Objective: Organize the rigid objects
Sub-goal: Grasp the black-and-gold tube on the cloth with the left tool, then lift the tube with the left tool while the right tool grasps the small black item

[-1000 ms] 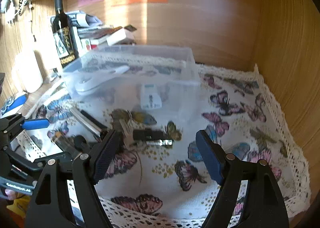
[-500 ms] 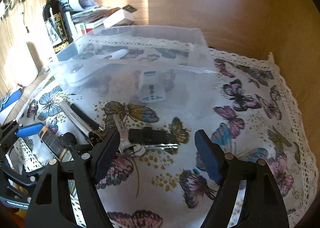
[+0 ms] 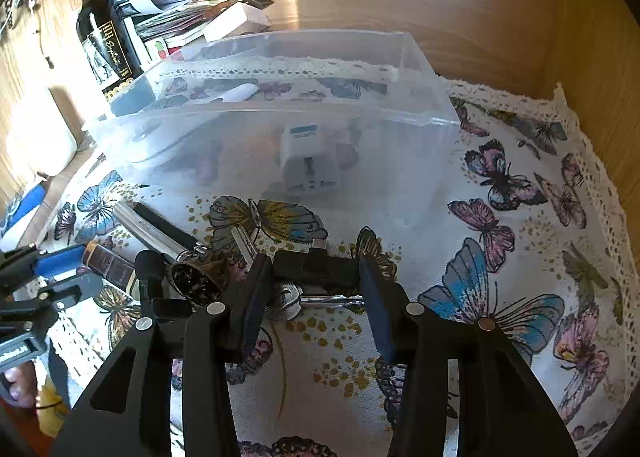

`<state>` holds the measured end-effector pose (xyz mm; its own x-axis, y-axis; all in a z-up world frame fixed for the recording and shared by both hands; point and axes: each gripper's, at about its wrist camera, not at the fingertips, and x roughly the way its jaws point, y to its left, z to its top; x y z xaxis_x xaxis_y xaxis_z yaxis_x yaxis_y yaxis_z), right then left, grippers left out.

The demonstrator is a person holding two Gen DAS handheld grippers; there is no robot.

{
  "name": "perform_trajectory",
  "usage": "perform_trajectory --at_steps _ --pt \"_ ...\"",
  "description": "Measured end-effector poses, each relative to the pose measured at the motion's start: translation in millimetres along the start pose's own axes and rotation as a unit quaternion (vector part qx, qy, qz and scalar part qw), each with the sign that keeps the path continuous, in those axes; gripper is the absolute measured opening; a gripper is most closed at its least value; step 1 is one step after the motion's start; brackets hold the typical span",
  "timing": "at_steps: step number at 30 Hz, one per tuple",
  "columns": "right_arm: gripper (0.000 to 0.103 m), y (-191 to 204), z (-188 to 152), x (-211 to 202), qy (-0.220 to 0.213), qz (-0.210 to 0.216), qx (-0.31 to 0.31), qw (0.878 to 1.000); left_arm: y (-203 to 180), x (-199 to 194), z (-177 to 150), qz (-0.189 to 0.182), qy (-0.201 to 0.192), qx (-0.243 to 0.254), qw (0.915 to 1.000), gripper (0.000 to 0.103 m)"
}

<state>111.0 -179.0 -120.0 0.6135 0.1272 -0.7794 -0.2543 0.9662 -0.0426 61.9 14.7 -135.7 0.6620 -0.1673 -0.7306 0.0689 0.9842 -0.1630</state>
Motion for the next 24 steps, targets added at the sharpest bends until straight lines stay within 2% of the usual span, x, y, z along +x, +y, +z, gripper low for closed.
perform_trajectory --at_steps 1,3,7,12,18,24 --pt "0.042 0 0 -1 -0.002 -0.003 -0.002 1.0 -1 0 0 -0.003 0.002 0.0 1.0 0.05" --pt "0.042 1 0 -1 -0.006 -0.009 -0.003 1.0 -5 -1 2 -0.008 -0.001 -0.004 1.0 0.076" --pt "0.042 -1 0 -8 -0.022 -0.01 0.002 1.0 -20 3 7 0.009 -0.002 0.017 0.9998 0.078" --pt "0.042 -6 -4 -23 -0.045 -0.004 0.005 0.999 -32 25 14 0.03 0.026 0.025 0.9989 0.081" --pt "0.042 -14 -5 -39 -0.071 0.0 0.009 0.997 -44 33 15 0.062 0.018 0.04 0.9971 0.083" --pt "0.042 -15 -8 -47 -0.089 0.007 0.016 0.996 -46 37 20 0.078 0.028 0.029 0.9961 0.084"
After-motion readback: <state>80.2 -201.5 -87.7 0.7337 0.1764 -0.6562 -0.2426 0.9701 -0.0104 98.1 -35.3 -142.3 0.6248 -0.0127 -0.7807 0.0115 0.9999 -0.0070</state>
